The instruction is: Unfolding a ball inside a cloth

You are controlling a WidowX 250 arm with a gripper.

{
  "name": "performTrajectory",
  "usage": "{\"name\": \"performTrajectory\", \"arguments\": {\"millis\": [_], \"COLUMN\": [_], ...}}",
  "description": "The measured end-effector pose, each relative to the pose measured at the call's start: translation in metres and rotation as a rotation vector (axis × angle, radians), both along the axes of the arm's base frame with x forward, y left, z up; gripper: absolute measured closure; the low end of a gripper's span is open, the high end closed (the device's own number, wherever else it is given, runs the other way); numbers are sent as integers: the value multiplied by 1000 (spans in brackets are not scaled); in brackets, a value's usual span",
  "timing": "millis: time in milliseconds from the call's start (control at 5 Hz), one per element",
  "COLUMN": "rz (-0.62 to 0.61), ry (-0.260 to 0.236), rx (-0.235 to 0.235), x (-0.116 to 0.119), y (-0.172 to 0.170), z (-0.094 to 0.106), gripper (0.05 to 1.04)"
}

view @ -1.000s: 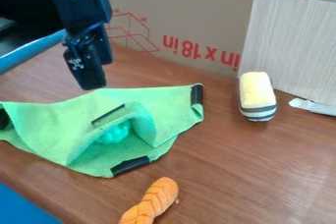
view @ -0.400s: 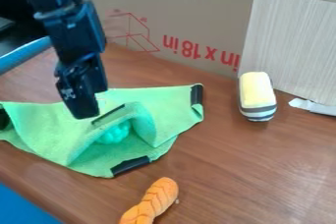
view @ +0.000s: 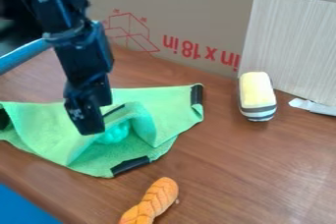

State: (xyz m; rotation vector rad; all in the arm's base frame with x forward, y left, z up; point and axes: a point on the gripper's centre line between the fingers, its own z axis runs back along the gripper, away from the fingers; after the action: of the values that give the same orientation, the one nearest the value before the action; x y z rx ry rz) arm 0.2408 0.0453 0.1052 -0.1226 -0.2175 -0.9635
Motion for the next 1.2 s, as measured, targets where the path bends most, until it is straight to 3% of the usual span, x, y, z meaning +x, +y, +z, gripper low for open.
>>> {"name": "performTrajectory", "arguments": {"millis": [600, 800, 1200], "rz": [76, 88, 91], "ry": [18, 16, 16], "rx": [18, 31, 32], "x": [22, 25, 23], "y": [4, 5, 5], "z": [-9, -12, -15], "gripper": [83, 168, 726]}}
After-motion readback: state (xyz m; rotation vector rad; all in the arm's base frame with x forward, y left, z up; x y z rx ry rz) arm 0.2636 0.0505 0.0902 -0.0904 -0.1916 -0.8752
